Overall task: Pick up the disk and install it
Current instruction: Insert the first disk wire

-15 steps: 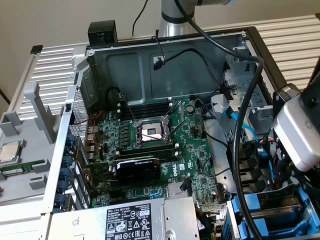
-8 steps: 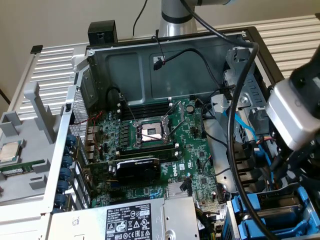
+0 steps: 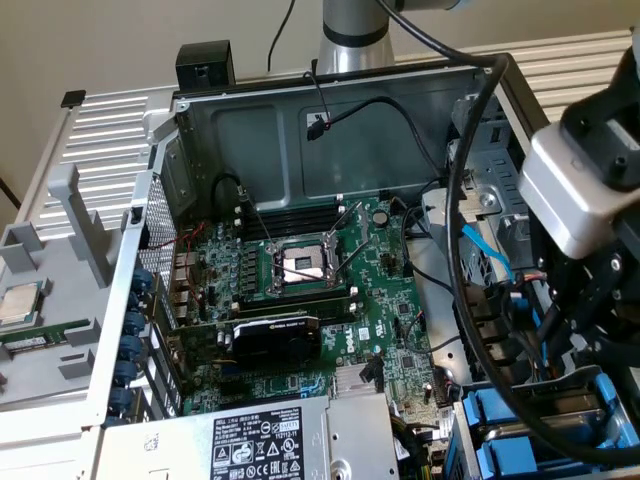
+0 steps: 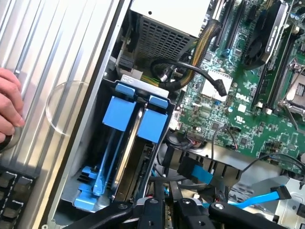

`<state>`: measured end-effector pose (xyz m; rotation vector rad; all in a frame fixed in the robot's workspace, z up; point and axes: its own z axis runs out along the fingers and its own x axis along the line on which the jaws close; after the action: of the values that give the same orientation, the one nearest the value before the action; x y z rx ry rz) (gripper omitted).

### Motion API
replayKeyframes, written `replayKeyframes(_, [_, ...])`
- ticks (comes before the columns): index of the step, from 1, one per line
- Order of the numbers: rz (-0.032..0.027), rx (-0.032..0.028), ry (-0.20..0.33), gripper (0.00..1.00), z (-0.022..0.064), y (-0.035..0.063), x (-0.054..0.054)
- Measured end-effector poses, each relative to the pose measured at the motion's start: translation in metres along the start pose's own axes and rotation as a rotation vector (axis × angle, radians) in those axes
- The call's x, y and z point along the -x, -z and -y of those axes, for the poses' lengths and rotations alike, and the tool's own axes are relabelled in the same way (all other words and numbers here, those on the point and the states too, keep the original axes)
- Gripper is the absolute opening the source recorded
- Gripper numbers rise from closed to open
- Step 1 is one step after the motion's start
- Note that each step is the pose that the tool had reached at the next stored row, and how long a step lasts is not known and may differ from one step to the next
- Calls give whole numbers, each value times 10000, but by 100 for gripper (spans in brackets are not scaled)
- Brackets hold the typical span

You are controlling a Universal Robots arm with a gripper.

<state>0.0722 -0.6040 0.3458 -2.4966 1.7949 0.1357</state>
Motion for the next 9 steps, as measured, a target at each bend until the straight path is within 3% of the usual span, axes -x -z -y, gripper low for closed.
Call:
replayKeyframes(3, [-445,149,-16,16,5,0,32])
replayKeyframes(5, [-684,227,-25,16,11,4,58])
replayKeyframes(9, [-1088,344,-38,16,27,16,121])
